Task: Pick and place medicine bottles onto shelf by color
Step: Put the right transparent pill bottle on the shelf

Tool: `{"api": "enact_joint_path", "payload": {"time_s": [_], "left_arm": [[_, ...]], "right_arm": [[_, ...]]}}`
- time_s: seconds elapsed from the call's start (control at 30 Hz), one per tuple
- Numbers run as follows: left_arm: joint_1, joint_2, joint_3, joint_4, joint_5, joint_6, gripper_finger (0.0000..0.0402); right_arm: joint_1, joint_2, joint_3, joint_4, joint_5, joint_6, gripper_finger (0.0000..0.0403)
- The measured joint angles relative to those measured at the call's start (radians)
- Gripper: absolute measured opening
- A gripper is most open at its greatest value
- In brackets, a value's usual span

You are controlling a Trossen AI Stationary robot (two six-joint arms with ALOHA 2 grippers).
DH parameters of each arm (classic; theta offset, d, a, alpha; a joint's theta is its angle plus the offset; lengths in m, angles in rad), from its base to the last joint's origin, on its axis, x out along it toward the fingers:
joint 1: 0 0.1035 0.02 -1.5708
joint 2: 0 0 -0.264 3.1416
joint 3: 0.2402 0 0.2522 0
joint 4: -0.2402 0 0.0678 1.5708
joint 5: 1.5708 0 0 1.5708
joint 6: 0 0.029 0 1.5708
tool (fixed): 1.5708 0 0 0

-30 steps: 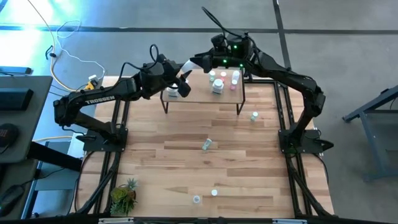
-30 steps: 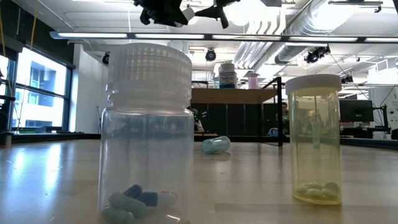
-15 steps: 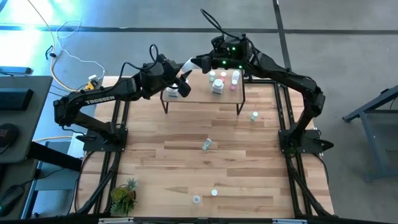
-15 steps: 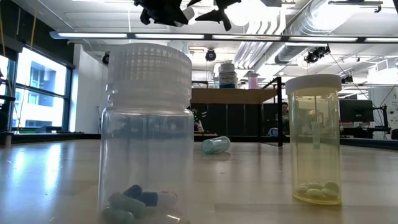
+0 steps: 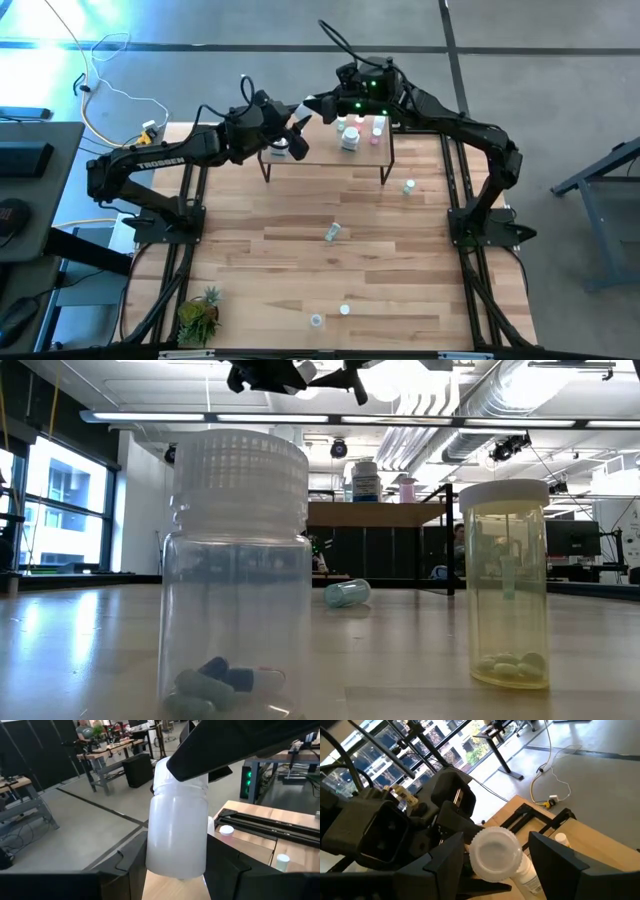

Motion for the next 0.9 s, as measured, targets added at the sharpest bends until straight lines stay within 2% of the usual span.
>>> {"api": "enact_joint_path", "payload": {"time_s": [0.43, 0.9], "left_arm": [[0.0, 0.0, 0.0, -0.001, 0.0, 0.0, 0.0146], [0.0, 0.0, 0.0, -0.01, 0.006, -0.028, 0.0164]], "right_arm": [[0.008, 0.0, 0.0, -0.002, 0.002, 0.005, 0.0118], [0.009, 0.001, 0.0, -0.004, 0.037, -0.017, 0.0122]]}}
